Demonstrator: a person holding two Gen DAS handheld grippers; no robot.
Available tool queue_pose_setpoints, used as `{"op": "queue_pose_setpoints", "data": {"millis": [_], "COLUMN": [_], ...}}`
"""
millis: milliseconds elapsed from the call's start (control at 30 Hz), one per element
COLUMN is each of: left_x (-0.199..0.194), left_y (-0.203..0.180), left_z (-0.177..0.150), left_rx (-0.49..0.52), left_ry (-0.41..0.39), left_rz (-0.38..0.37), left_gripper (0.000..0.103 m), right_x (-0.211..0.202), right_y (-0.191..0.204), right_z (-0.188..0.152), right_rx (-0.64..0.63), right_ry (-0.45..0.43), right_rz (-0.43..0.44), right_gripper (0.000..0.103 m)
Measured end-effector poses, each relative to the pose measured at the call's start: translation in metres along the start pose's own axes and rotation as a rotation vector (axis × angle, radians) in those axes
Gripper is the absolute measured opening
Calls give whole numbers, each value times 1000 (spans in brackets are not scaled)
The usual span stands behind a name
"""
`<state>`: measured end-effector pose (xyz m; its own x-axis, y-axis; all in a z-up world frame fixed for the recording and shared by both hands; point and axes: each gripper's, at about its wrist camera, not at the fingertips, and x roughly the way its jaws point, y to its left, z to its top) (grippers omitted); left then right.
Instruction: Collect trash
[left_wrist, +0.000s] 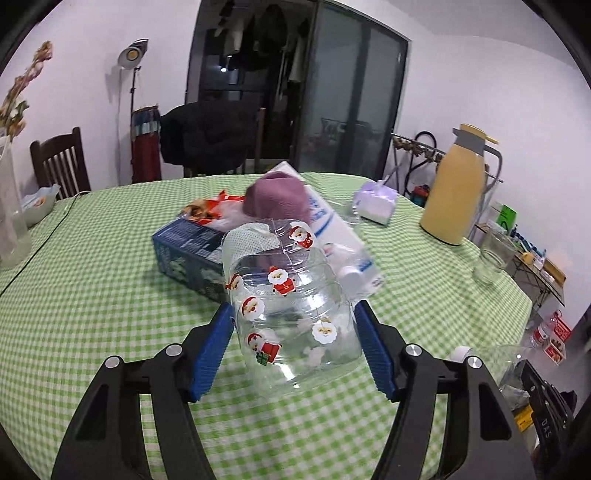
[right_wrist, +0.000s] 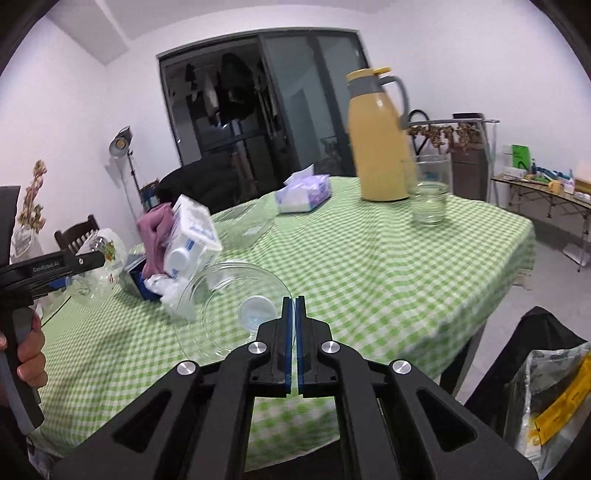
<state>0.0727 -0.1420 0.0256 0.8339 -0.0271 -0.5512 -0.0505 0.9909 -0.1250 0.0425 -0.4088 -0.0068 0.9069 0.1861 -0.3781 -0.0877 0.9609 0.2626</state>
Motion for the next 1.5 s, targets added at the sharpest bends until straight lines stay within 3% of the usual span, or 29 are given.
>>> {"op": "queue_pose_setpoints", "data": {"millis": [233,467,600,733,1033,1067,1133,1200,1333,1400,1500], "left_x": [0,5,0,1,8,10,13,17,27,33,44], "left_y": [-52,-138,-194,-243,-341,-348,-365,-381,-409,-426,-447], "left_z": [3,-12,-28,-43,-92,-98,-113,-127,-150,-164,-184], "left_rx": [72,208,302,372,525,540,575,608,650,677,693], "left_ry": [-3,33,48,84,202,218,258,289,346,386,456], "left_rz": [-89,-237,-321,-406,-579,-593,-628,-645,-667,-688,-698], "left_gripper": [64,64,64,64,64,65,65,65,65,65,65], "right_x": [-43,-108,-133,-133,-99,-98,-102,-115,-154,-169,-189], "right_y": [-66,-173,-235,-281,-330,-333,-333,-335,-313,-300,-296], "right_z": [8,1,-27,-64,-139,-144,-147,-143,-115,-105,-101], "right_rx": [19,-20,34,141,223,228,230,219,133,66,40], "right_ry": [-67,2,118,246,494,517,515,467,354,289,181], "right_rz": [-168,-446,-573,-614,-714,-724,-757,-792,-881,-914,-891], "right_gripper": [2,2,2,2,3,6,23,60,62,75,79]}}
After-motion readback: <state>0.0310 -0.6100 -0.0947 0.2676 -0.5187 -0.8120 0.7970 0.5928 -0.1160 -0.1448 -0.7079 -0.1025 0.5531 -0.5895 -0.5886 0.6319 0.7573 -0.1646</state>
